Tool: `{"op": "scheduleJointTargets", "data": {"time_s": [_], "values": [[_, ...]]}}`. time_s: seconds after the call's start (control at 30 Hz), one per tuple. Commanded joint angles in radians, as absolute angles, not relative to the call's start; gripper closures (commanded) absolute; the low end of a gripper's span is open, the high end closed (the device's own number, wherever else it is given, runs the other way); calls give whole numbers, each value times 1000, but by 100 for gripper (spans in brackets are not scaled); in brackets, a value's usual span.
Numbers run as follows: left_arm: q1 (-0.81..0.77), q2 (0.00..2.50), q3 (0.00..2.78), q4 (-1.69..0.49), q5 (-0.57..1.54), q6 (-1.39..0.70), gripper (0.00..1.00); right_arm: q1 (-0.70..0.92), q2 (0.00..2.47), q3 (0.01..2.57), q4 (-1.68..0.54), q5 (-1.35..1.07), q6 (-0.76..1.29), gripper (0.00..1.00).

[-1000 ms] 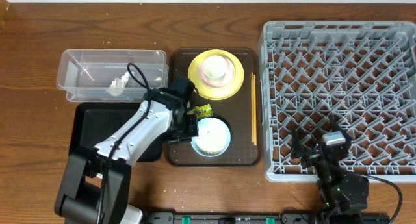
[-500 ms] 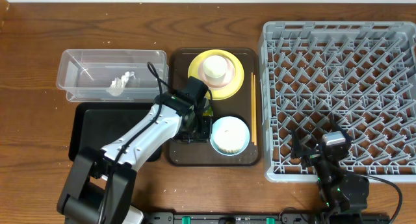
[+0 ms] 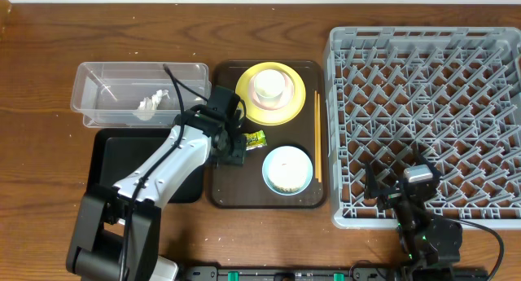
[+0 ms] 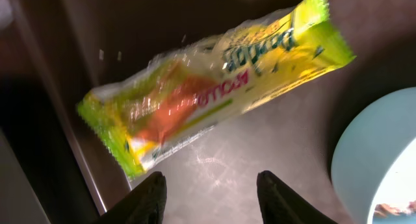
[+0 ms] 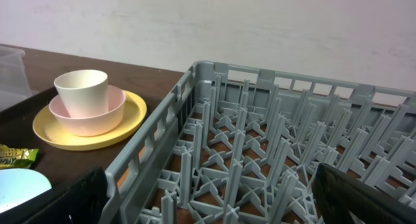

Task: Sort waste into correct bins and load items into the dishwasher rack

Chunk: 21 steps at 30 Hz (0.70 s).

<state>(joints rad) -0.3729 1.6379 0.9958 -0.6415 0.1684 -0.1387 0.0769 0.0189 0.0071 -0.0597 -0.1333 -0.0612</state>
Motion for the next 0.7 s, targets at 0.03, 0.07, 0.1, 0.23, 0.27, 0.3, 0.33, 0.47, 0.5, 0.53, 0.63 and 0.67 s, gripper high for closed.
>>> {"op": "scheduleJointTargets", "data": {"time_s": [0.03, 0.07, 0.1, 0.23, 0.27, 0.3, 0.33, 0.47, 0.5, 0.53, 0.63, 0.67], "values": [[-371, 1616, 1019, -620, 111, 7, 52, 72, 20, 6, -64, -128, -57, 1], [-371, 1616, 1018, -613, 82, 7, 52, 72, 20, 6, -64, -128, -57, 1], [-371, 1618, 1018, -606, 54, 8, 52, 72, 20, 6, -64, -128, -57, 1], [-372, 1643, 1017, -584, 33, 47, 52, 72, 20, 6, -64, -128, -57, 1], [-373, 1651, 1017, -583, 37, 54, 52, 72, 20, 6, -64, -128, -57, 1], [-373, 1660, 1017, -580, 37, 56, 52, 72, 20, 6, -64, -128, -57, 1], [-373, 1667, 1016, -577, 37, 56, 52, 72, 20, 6, -64, -128, -57, 1], [-373, 1699, 1016, -564, 41, 61, 52, 72, 20, 6, -64, -128, -57, 1], [-373, 1707, 1016, -561, 45, 70, 52, 72, 20, 6, -64, -127, -57, 1], [-373, 1715, 1016, -558, 56, 81, 52, 72, 20, 6, -64, -128, -57, 1], [-373, 1740, 1016, -554, 110, 106, 52, 72, 20, 6, -64, -128, -57, 1], [-373, 1746, 1016, -554, 123, 117, 52, 72, 20, 6, -64, -128, -57, 1]]}}
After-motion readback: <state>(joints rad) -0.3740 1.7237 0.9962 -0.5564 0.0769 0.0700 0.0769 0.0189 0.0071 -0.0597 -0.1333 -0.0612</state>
